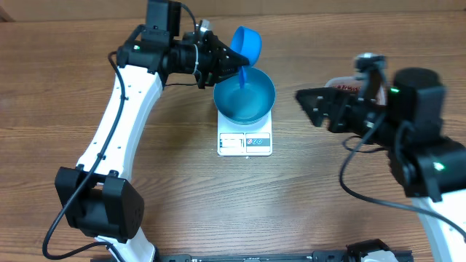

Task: Scoop item into bowl and weigh 150g on scale
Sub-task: 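Grasp the scoop handle with the right gripper above the bowl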

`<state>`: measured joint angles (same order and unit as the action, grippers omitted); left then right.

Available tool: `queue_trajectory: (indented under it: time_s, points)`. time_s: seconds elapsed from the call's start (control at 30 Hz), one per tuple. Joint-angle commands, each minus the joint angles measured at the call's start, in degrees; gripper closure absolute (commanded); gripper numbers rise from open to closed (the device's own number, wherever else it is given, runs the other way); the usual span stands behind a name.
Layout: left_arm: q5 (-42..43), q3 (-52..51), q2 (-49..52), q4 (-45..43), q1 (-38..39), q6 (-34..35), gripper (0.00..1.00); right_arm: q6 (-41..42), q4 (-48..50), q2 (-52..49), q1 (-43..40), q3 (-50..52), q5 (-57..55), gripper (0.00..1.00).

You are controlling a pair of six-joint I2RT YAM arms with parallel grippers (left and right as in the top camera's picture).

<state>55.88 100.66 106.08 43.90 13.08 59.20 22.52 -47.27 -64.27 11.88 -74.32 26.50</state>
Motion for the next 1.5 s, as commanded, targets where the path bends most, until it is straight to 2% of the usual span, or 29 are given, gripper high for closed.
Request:
queue_trajectory:
  time_s: [0.0, 0.17, 0.43, 0.5, 0.67, 0.87, 1.2, 1.33, 1.47]
  points:
    - [-2.95, 1.51, -1.97, -0.50, 1.60, 4.20, 0.96, 3.32, 3.17, -3.56, 6.23, -0.63, -9.86, 0.24]
    - [-5.29, 1.51, -1.97, -0.74, 2.75, 6.14, 0.95, 6.43, 11.45, -10.23, 14.21, -0.63, -13.75, 0.25]
    - [-8.57, 1.51, -1.97, -0.92, 2.89, 6.86, 0.96, 9.31, 19.63, -15.08, 19.34, -0.63, -22.38, 0.35]
    - [-8.59, 1.51, -1.97, -1.09, 2.99, 6.84, 0.96, 11.21, 20.81, -15.80, 19.67, -0.63, -22.60, 0.41]
    - [-9.75, 1.51, -1.97, -1.40, 3.63, 6.82, 0.96, 15.47, 22.03, -18.43, 19.67, -0.63, -22.60, 0.47]
    - [-10.51, 1.51, -1.97, -3.34, 3.63, 6.75, 0.95, 15.65, 24.37, -19.15, 19.67, -0.63, -22.58, 0.66]
    - [-11.10, 1.51, -1.97, -3.72, 4.00, 6.80, 0.95, 15.65, 25.00, -20.55, 19.67, -0.63, -22.58, 0.83]
    - [-11.56, 1.51, -1.97, -3.74, 4.15, 6.80, 0.91, 15.63, 25.11, -20.63, 19.67, -0.63, -22.58, 0.96]
    - [-11.56, 1.51, -1.97, -3.89, 4.20, 6.78, 0.82, 15.63, 25.22, -20.63, 19.67, -0.63, -22.60, 0.96]
